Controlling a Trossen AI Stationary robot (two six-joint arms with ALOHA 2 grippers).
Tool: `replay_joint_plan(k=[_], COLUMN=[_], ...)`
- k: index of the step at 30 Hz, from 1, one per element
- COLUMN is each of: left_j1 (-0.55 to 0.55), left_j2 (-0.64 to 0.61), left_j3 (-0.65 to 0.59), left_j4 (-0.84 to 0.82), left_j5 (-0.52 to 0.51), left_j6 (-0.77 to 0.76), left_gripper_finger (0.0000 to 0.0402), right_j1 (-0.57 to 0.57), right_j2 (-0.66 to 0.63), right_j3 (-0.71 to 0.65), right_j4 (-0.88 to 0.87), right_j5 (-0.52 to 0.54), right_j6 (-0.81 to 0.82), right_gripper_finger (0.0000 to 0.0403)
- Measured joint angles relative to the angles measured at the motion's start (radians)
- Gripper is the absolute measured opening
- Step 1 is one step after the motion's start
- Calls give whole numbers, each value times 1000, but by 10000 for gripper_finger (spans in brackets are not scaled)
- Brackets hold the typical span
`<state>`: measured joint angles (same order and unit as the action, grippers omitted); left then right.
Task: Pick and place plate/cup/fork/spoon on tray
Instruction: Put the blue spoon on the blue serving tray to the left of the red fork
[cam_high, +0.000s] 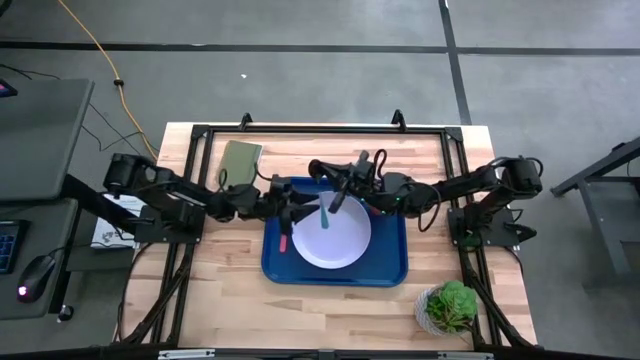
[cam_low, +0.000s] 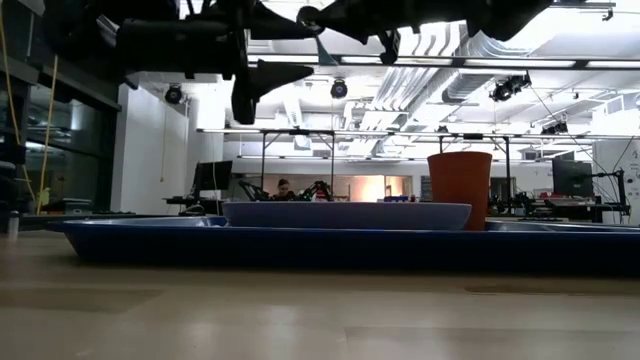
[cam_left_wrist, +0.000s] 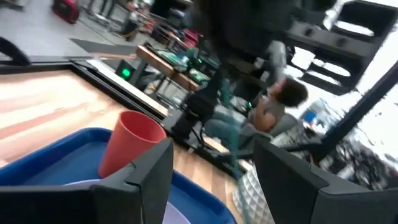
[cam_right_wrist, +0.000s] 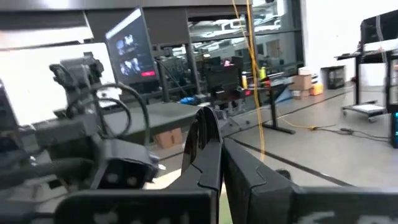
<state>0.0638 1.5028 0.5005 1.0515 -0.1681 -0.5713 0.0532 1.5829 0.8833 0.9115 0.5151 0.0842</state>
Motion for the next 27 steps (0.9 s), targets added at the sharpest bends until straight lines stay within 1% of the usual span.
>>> replay_joint_plan(k=[2, 8, 13, 19, 21, 23, 25, 27], left_j1=[-1, 0, -1, -21, -26, -27, -25, -22], left_j2=[20, 63, 65, 65, 65, 65, 65, 65], left_j3=[1, 1, 1, 1, 1, 1, 1, 1], left_j4=[21, 119, 122, 121, 119, 115, 98, 87], left_j5=[-25, -29, -23, 5, 7, 8, 8, 8], left_j6=[-17, -56, -66, -44, -43, -39, -38, -38], left_gripper_finger=[203, 204, 204, 197, 182, 154, 115, 68], right_j1=[0, 0, 0, 0, 0, 0, 0, 0], right_j2=[0, 27, 81, 95, 95, 95, 95, 95], right_j3=[0, 0, 0, 0, 0, 0, 0, 0], right_j4=[4, 51, 140, 165, 165, 163, 160, 149], right_j5=[-4, 0, 8, 26, 31, 30, 29, 29], right_j6=[5, 28, 28, 7, 2, 1, -6, -6], right_gripper_finger=[0, 0, 0, 0, 0, 0, 0, 0])
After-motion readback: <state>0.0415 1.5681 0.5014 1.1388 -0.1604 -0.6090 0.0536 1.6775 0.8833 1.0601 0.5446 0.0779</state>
